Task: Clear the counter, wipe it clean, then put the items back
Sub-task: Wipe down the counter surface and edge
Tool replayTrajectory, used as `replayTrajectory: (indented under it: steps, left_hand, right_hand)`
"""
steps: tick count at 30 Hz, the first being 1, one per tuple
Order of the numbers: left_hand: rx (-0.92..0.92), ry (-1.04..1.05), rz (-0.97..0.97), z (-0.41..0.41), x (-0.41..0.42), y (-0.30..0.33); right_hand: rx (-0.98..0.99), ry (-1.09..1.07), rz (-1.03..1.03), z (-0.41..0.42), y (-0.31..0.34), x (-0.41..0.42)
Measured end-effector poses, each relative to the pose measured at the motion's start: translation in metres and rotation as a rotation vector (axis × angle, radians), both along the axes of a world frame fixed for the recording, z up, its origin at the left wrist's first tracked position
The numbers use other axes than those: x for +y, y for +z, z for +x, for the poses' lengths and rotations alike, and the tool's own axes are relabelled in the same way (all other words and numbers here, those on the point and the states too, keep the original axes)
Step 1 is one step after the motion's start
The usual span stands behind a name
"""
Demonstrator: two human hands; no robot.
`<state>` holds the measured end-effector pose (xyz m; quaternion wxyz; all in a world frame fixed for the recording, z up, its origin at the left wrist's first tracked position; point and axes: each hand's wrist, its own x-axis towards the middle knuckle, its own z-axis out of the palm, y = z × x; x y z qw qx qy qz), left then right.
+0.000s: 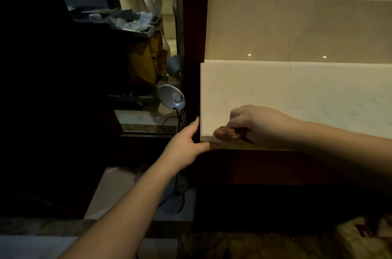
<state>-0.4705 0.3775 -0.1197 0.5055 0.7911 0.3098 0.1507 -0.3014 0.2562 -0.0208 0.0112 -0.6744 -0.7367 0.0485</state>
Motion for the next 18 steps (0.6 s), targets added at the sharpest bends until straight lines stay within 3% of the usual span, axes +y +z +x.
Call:
replayTrajectory:
  steps: [7, 13, 18]
  left_hand:
    - [0.034, 0.052, -0.006, 0.002, 0.0, -0.009]
    - [-0.007, 0.059, -0.021, 0.001, -0.004, -0.006]
    - [-0.06, 0.052, -0.065, 0.001, -0.009, -0.002]
  right_hand:
    - [0.019, -0.025, 0.077, -0.025, 0.001, 0.029]
    - [0.016, -0.059, -0.027, -0.01, 0.004, -0.004]
    - [0.018, 0.021, 0.112, -0.035, -0.001, 0.029]
